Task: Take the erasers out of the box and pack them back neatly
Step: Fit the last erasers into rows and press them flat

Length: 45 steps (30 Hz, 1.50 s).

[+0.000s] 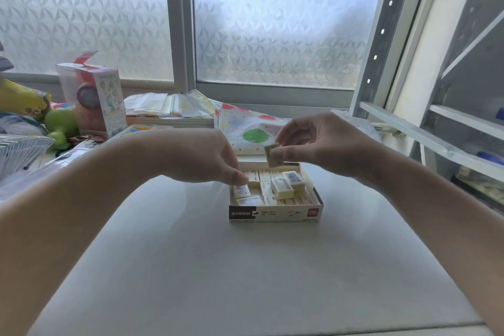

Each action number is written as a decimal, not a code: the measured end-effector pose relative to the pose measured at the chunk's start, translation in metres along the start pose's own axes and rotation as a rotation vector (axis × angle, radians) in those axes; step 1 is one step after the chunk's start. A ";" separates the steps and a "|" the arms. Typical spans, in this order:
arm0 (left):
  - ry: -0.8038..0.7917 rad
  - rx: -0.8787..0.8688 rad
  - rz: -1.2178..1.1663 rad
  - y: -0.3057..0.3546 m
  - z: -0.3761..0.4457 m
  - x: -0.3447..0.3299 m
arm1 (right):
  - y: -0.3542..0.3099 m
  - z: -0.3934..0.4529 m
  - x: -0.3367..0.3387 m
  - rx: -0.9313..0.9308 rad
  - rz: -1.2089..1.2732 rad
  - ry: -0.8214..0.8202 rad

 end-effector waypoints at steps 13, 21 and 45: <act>0.153 0.021 -0.045 0.006 -0.002 0.011 | 0.008 0.005 -0.003 0.081 -0.331 -0.045; 0.657 -0.377 -0.113 0.051 -0.029 0.052 | -0.008 0.002 -0.004 0.142 -0.241 -0.024; 0.663 -0.400 -0.194 0.051 -0.030 0.051 | 0.005 0.002 -0.014 -0.011 0.230 -0.139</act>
Point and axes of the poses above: each hand's wrist, its own z-axis towards the middle knuckle, its own x-axis out of the back of the hand, y = z × x, the point moved 10 cm from there along z, towards the middle knuckle, and after that the axes turned 10 degrees about z, right-handed, at the moved point
